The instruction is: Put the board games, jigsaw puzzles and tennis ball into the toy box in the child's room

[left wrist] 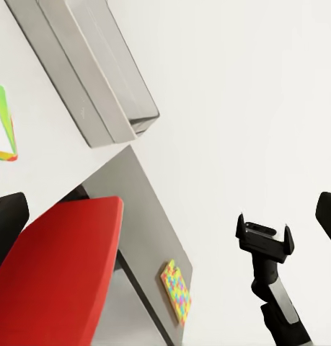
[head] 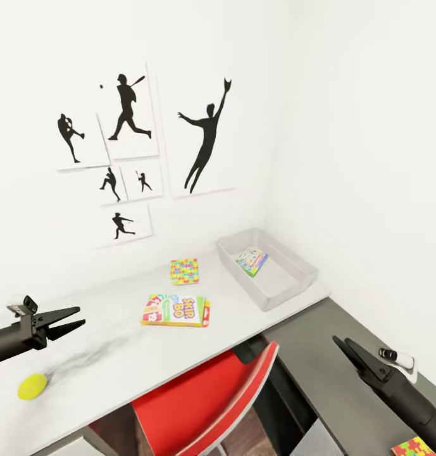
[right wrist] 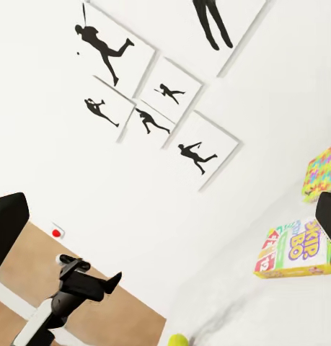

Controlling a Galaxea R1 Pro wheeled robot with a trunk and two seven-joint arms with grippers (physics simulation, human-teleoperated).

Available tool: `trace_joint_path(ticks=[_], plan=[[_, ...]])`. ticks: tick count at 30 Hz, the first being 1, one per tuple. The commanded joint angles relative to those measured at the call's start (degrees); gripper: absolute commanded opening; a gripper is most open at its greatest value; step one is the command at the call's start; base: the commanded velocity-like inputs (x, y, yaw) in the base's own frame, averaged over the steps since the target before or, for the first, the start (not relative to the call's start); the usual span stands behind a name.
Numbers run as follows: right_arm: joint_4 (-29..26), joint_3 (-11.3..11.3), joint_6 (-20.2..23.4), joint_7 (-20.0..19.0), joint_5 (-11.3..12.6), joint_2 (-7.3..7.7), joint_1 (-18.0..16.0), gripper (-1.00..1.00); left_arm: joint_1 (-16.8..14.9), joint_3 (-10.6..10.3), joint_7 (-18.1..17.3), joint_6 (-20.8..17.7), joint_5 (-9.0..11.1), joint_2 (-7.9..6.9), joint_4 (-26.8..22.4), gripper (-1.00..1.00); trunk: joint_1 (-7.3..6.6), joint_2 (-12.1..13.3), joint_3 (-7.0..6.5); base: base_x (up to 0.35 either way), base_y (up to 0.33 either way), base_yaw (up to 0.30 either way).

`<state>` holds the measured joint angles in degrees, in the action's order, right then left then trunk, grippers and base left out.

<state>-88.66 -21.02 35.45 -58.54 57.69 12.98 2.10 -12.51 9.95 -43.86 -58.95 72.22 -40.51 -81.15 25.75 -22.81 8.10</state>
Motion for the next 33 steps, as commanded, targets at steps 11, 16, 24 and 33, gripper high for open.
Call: trace_joint_path(ticks=[11,16,24,33], plan=[[-0.02,-0.07,-0.16,0.13,0.03,0.02,0.00,1.00,-0.06,0.05,-0.26,-0.20,-0.15,-0.01,0.03,1.00,0.03,-0.11,-0.05,-0.018,0.034,-0.174],[-0.02,-0.08,0.08,0.17,-0.02,0.03,0.00,1.00,-0.06,0.03,-0.25,-0.20,-0.15,-0.01,0.03,1.00,0.03,-0.11,-0.06,-0.001,0.002,-0.015],[-0.02,-0.03,-0.26,1.01,0.16,-0.06,0.00,1.00,-0.06,0.06,-0.26,-0.20,-0.15,-0.01,0.06,1.00,0.03,-0.11,-0.06,0.000,0.000,-0.002],[-0.03,0.01,-0.26,1.49,0.34,-0.06,0.00,1.00,-0.06,0.07,-0.26,-0.20,-0.16,-0.05,0.11,1.00,0.03,-0.11,-0.06,-0.059,0.023,-0.007]])
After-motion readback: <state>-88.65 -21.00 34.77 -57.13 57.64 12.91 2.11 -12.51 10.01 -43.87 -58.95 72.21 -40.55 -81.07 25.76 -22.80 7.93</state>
